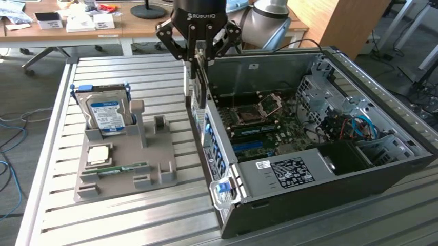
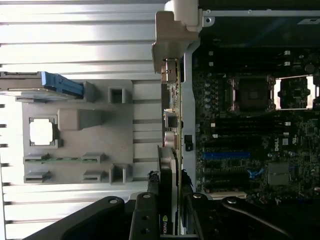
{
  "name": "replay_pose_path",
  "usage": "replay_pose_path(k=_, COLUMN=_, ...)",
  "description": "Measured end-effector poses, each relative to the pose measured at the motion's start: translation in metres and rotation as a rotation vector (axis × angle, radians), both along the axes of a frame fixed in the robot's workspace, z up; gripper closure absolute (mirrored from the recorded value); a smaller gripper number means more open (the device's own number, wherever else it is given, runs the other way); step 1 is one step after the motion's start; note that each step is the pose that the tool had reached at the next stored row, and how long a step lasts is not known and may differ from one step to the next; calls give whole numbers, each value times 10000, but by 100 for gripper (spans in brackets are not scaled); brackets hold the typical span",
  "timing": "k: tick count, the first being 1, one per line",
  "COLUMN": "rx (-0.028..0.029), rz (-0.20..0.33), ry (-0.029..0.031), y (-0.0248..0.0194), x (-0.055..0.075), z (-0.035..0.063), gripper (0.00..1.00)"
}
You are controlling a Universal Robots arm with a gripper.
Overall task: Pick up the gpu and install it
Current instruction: 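Pick up the gpu and move the gpu toward the slot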
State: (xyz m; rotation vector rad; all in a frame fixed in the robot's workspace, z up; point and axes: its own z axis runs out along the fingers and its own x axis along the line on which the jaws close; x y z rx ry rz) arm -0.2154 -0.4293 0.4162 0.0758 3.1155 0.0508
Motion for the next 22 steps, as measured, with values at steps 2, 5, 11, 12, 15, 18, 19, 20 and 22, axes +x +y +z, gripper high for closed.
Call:
replay_pose_path(k=2, rx=0, rz=1, ry=1, y=0, x=65, z=1, gripper=73)
replay_pose_path(k=5, rx=1, rz=-1, ry=0, y=0, x=162, z=0, gripper=73)
replay_pose_path(k=11, rx=0, rz=0, ry=1, y=0, x=395, z=1, gripper=73)
replay_pose_path(k=12, rx=0, rz=1, ry=2, y=0, x=437, z=1, gripper=73)
replay_pose_path(k=15, rx=1, rz=-1, ry=1, y=0, x=564, z=1, gripper=73)
replay_pose_path(k=18, rx=0, rz=-1, ry=1, y=0, x=686, z=1, gripper=73)
replay_pose_path(k=19, rx=1, rz=-1, ry=1, y=0, x=724, z=1, gripper=73)
replay_pose_path(k=20, rx=1, rz=0, ry=1, y=0, x=761, z=1, gripper=73)
replay_pose_path(k=22, rx=1, rz=0, ry=1, y=0, x=837, z=1, gripper=73)
